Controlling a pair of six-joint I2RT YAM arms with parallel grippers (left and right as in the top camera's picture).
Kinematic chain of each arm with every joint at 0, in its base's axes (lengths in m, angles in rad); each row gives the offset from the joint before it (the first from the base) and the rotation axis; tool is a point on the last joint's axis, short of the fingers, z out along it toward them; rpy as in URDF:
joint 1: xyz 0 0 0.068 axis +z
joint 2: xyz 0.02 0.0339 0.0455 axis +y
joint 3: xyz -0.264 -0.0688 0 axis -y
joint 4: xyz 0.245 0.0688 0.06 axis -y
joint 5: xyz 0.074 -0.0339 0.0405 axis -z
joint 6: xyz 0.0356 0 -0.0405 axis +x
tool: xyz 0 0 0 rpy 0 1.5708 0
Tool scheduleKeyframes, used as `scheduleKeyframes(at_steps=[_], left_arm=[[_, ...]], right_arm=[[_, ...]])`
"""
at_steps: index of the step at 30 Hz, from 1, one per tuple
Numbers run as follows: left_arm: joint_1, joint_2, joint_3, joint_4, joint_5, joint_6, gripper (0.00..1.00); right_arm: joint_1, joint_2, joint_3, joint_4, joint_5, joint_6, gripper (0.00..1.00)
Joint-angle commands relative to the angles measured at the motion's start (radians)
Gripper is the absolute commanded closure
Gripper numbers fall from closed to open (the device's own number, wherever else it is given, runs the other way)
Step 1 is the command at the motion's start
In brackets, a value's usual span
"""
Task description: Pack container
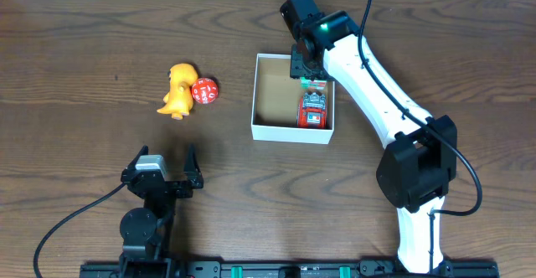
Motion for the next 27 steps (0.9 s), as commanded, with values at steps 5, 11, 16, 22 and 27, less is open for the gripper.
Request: scheduleKeyframes(at_steps=[5,11,16,22,27], left_arm=[[0.005,0.000,-0.018,-0.038,-0.009,-0.001,0.02],[0.005,0.000,-0.018,-0.038,-0.009,-0.001,0.02],[0.005,0.000,-0.018,-0.038,-0.009,-0.001,0.02],[0.005,0.000,-0.018,-0.038,-0.009,-0.001,0.02],[0.005,0.000,-0.018,-0.038,-0.009,-0.001,0.02]], right_arm=[[-0.015,0.009,-0.046,0.020,0.022,0.029,0.51],[-0.024,0.009,-0.127,0.086,0.021,0.029,0.50],[-0.035,0.009,-0.140,0.093,0.021,0.029,0.46],[-0.035,0.009,-0.140,0.093,0.021,0.028,0.28],[-0.035,0.009,-0.140,0.104,0.020,0.028,0.14]])
